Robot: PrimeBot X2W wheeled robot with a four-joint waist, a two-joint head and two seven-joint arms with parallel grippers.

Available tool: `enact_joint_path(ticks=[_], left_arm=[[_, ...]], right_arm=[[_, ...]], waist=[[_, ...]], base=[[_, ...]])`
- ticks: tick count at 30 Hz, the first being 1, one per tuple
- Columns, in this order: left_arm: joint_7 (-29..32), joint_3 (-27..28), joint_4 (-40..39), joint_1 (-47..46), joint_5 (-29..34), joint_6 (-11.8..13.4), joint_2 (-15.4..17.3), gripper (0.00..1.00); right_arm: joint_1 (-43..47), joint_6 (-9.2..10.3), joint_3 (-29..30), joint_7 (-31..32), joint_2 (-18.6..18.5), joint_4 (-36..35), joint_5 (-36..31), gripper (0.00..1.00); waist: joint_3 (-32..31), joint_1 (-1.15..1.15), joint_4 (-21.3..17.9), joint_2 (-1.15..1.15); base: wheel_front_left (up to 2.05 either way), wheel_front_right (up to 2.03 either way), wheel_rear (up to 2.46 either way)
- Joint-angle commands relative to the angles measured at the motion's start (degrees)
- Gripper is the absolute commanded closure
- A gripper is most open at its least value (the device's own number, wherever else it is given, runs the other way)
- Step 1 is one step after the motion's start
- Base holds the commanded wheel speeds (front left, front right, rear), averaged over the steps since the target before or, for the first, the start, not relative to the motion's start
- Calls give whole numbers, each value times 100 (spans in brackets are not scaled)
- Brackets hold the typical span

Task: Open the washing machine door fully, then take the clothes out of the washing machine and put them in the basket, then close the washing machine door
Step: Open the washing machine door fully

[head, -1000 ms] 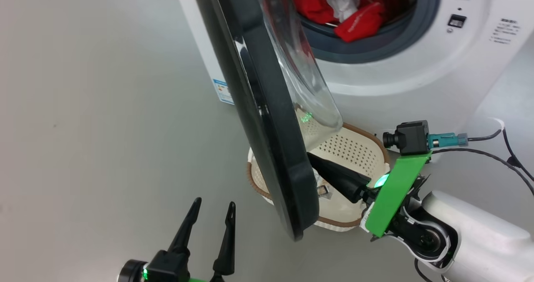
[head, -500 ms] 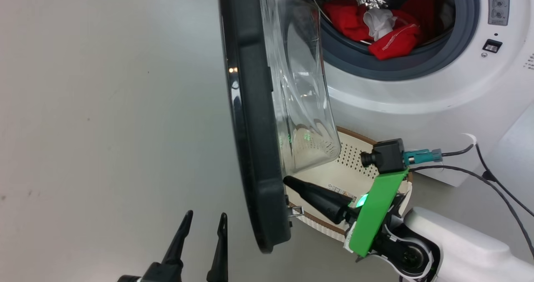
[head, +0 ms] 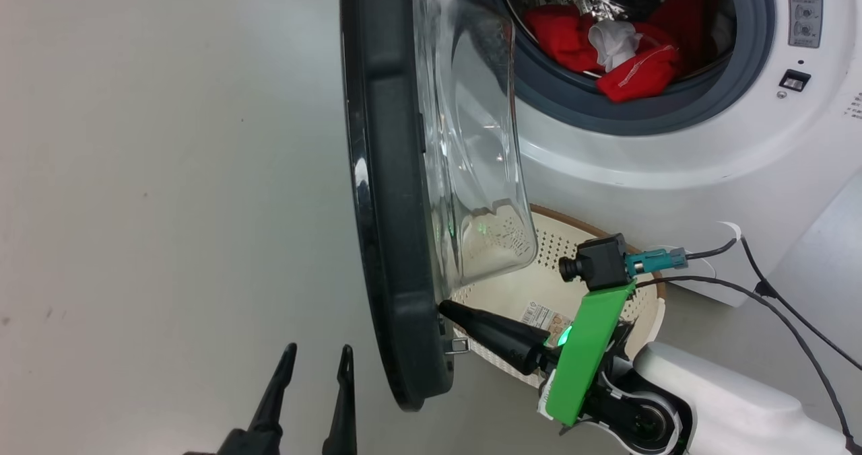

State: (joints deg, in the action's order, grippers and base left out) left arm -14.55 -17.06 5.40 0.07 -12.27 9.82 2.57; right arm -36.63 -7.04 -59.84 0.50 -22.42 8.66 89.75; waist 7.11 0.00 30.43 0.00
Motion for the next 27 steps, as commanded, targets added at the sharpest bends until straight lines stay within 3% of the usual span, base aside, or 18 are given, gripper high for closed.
enact_joint_path(ticks=[1, 4, 8, 9, 10, 27], left_arm=[[-45, 199, -168, -37, -5, 57, 31, 0], [-45, 215, -161, -30, -1, 52, 31, 0], [-45, 239, -132, -37, -6, 11, 31, 0], [-45, 246, -117, -45, -4, -5, 31, 0], [-45, 254, -100, -54, 2, -24, 31, 0], [-45, 554, 195, -173, 180, -342, 31, 0]], right_arm=[[-7, -45, 8, -64, 111, -121, -28, 100], [21, -45, -3, -161, 89, -71, -79, 100], [72, -45, -37, -377, 38, 46, -175, 44], [86, -45, -50, -439, 20, 84, -201, 15], [100, -45, -67, -502, 1, 124, -229, 0], [475, -45, -48, -1525, -285, 1093, -728, 0]], waist=[[-12, 0, -7, 0], [-40, 0, -18, 0], [-71, 0, -36, 0], [-79, 0, -42, 0], [-89, 0, -48, 0], [-226, 0, -382, 0]], base=[[0, 0, 0], [0, 0, 0], [0, 0, 0], [0, 0, 0], [0, 0, 0], [0, 0, 0]])
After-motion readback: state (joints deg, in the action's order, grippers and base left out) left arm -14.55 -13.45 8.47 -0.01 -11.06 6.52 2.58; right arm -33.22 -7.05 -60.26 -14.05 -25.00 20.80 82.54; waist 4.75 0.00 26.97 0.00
